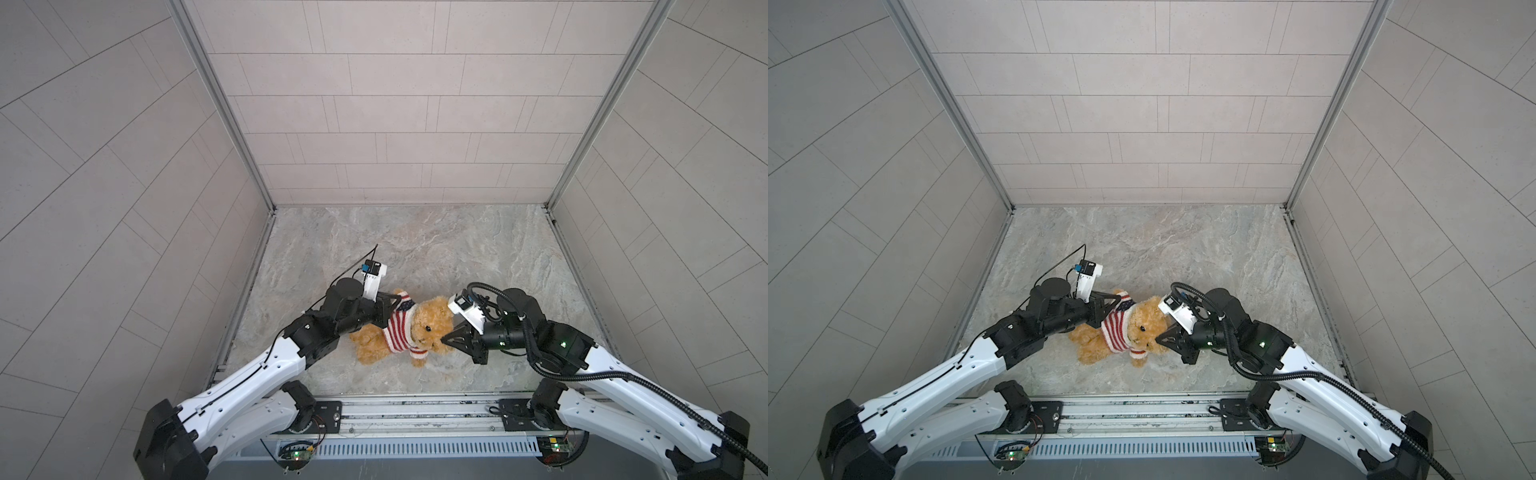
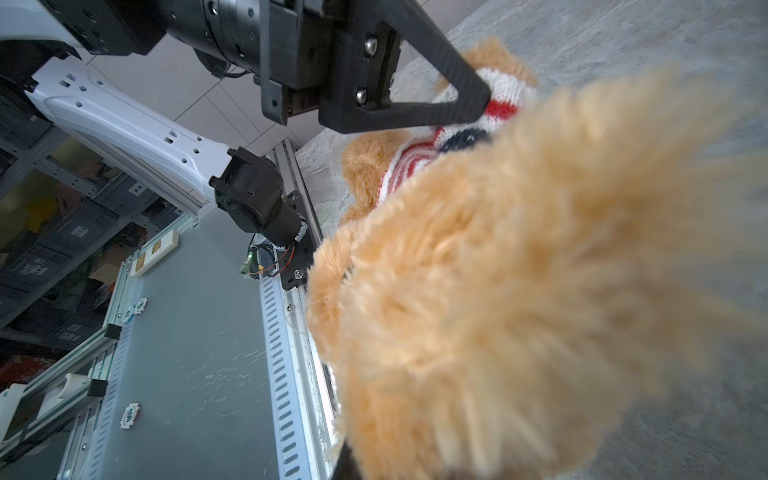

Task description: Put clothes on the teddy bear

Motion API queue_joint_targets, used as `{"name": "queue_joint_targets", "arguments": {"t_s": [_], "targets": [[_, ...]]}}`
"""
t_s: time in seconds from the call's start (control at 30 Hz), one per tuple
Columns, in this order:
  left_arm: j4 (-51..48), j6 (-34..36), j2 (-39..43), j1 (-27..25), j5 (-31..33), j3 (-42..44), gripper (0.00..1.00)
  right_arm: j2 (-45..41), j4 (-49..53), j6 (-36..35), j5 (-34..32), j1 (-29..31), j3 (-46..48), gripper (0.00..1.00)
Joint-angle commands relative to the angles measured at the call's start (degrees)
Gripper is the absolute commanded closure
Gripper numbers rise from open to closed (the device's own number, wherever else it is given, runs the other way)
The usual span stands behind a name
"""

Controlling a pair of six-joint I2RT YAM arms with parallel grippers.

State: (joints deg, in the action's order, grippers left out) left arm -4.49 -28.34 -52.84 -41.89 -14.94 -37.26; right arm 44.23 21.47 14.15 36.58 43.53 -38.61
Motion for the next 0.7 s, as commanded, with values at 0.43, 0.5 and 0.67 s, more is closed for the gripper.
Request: {"name": "queue_joint_targets", "arguments": {"t_s": [0.43,0.5,0.67], "targets": [[-0.20,-2.58,1.09,0.32,2.67,-2.54,1.00,-6.98,-0.08,0.09,-9.25,-4.50,2.74,0.60],[-0.51,-3.27,1.44,0.32,3.31,-3.06,1.00,-9.06,-0.80,0.59,-10.17,-4.50,4.45,0.56],[-1.73,-4.88,2.43,0.32,5.06,-4.87,1.00,-14.73,-6.77,4.65,-11.01,-4.50,10.84,0.43]]}}
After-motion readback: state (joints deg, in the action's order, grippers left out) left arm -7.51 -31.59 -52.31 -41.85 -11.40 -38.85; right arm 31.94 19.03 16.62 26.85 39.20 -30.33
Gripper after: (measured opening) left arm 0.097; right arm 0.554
